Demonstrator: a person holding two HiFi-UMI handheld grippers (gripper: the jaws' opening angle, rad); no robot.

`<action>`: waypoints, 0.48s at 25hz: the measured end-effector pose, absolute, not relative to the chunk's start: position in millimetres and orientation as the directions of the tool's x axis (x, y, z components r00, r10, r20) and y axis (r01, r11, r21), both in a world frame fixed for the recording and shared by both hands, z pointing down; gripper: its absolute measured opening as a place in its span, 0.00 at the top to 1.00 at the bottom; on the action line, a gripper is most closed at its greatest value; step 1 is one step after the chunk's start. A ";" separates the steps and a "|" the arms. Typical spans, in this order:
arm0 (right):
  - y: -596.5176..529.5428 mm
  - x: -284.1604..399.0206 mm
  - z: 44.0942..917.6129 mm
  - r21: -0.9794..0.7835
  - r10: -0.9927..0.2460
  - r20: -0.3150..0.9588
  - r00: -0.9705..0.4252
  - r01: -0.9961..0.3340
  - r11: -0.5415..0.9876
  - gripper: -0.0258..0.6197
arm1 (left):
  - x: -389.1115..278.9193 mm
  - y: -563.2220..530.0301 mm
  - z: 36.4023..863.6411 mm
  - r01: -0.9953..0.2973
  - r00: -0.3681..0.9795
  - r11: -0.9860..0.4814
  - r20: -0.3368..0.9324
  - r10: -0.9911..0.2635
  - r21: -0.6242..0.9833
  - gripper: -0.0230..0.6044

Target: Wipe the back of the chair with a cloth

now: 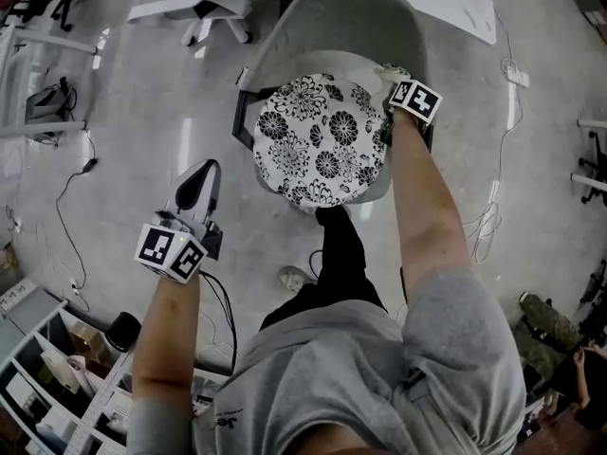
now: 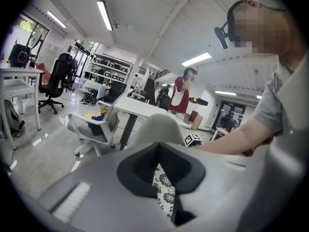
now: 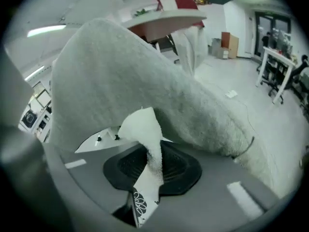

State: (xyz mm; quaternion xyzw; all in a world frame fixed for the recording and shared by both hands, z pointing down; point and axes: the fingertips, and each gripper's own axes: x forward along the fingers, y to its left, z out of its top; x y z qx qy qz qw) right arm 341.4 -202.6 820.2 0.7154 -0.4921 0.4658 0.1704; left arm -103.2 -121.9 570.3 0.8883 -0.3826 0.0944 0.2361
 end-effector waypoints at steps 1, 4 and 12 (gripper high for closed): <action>-208.3 331.6 811.3 -0.234 -0.580 0.814 0.038 -0.892 -0.386 0.86 | -105.3 -115.0 567.4 -0.722 0.692 -0.600 0.342 -0.636 0.344 0.87; -230.0 297.7 773.9 -0.324 -0.680 0.722 -0.127 -0.931 -0.170 0.86 | -114.0 -99.0 554.4 -0.727 0.686 -0.604 0.333 -0.647 0.325 0.87; -244.2 208.0 642.8 -0.326 -0.730 0.565 -0.385 -0.917 0.231 0.86 | -164.0 -81.6 480.9 -0.791 0.610 -0.548 0.281 -0.741 0.272 0.87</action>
